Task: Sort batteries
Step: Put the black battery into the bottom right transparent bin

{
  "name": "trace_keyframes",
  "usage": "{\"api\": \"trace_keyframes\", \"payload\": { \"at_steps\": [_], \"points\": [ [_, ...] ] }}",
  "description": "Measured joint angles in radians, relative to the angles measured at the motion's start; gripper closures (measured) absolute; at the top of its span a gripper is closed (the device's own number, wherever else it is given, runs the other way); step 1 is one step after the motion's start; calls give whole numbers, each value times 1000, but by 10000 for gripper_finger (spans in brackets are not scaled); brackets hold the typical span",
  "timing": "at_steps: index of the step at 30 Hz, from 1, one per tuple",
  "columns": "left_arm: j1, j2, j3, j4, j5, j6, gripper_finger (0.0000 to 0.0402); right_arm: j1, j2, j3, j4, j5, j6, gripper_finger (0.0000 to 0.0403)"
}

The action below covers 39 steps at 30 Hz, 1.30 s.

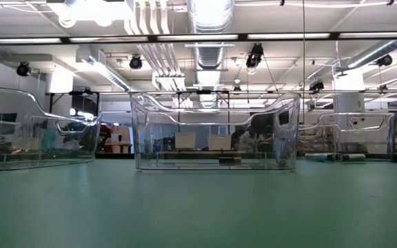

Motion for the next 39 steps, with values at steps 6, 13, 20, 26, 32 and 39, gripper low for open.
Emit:
{"api": "trace_keyframes", "payload": {
  "at_steps": [6,13,20,26,32,39],
  "points": [
    [241,-1,200,-8,-201,10,392,24,-24,0,-2,-9,-118,167],
    [554,48,425,101,-207,-97,392,143,-65,0,-42,-15,-150,175],
    [734,200,584,73,-84,-296,392,311,-113,-2,-42,-31,-108,173],
    [783,274,492,14,60,-444,392,442,-116,-2,-43,-37,-58,178],
    [804,366,479,4,150,-499,392,498,-85,-10,-42,-38,-55,175],
    [835,459,478,-21,229,-510,392,526,-48,-11,-43,-45,1,168]
  ]
}}
